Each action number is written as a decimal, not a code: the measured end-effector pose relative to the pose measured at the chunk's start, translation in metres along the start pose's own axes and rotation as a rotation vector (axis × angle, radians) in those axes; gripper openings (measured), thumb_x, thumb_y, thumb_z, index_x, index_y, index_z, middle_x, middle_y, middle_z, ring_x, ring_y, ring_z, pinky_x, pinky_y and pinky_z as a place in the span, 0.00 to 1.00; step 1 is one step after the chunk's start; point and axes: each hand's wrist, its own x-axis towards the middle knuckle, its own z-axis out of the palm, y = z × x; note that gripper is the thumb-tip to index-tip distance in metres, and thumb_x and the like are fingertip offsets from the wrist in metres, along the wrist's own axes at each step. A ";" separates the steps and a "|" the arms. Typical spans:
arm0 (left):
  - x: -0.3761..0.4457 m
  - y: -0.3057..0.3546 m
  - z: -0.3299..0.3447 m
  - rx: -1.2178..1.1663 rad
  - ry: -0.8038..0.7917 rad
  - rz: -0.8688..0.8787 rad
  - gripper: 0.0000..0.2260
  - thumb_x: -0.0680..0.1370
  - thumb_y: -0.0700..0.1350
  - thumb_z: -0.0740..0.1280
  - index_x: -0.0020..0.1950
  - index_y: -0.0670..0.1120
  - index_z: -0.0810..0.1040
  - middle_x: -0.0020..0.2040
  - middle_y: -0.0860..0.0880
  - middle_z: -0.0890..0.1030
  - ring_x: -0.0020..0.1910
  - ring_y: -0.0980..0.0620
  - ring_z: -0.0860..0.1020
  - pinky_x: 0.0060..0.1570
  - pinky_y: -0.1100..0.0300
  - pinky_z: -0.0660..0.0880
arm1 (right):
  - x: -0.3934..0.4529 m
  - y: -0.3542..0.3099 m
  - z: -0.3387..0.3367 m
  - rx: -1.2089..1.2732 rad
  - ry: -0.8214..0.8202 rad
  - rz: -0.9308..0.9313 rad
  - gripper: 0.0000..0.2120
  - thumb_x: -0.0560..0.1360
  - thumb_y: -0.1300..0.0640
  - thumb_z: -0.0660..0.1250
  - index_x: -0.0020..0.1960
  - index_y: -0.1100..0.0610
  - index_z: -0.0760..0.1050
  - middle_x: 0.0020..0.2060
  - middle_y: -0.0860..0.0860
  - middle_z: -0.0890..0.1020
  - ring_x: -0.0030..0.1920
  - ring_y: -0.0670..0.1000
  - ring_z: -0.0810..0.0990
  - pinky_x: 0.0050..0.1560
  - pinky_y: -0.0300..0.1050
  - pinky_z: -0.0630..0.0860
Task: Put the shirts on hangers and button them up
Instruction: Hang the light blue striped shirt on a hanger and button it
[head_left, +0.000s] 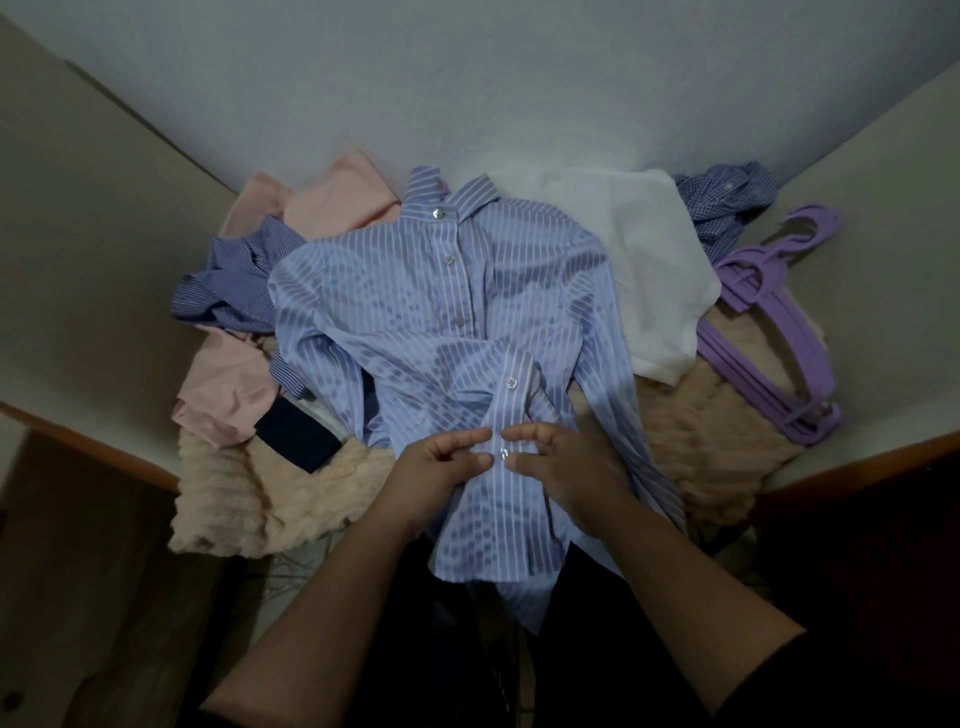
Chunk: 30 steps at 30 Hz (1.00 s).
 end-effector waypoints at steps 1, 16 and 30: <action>0.001 0.001 -0.001 -0.004 0.022 0.002 0.12 0.72 0.34 0.71 0.52 0.47 0.83 0.45 0.40 0.81 0.45 0.46 0.81 0.48 0.56 0.79 | 0.001 -0.002 -0.001 -0.003 0.006 -0.002 0.10 0.74 0.65 0.69 0.48 0.50 0.78 0.53 0.55 0.81 0.53 0.54 0.80 0.57 0.54 0.77; 0.079 0.100 0.005 0.076 0.129 0.252 0.09 0.75 0.37 0.69 0.53 0.48 0.80 0.49 0.50 0.83 0.45 0.58 0.80 0.43 0.67 0.76 | 0.080 -0.087 -0.017 -0.081 0.227 -0.254 0.07 0.74 0.65 0.67 0.49 0.57 0.80 0.40 0.49 0.81 0.42 0.47 0.79 0.45 0.36 0.75; 0.194 0.210 0.001 0.570 0.472 0.490 0.17 0.75 0.50 0.70 0.64 0.50 0.78 0.76 0.42 0.59 0.73 0.48 0.61 0.70 0.56 0.61 | 0.197 -0.182 -0.013 0.206 0.138 -0.215 0.13 0.77 0.63 0.62 0.58 0.51 0.74 0.40 0.50 0.75 0.34 0.47 0.70 0.32 0.39 0.65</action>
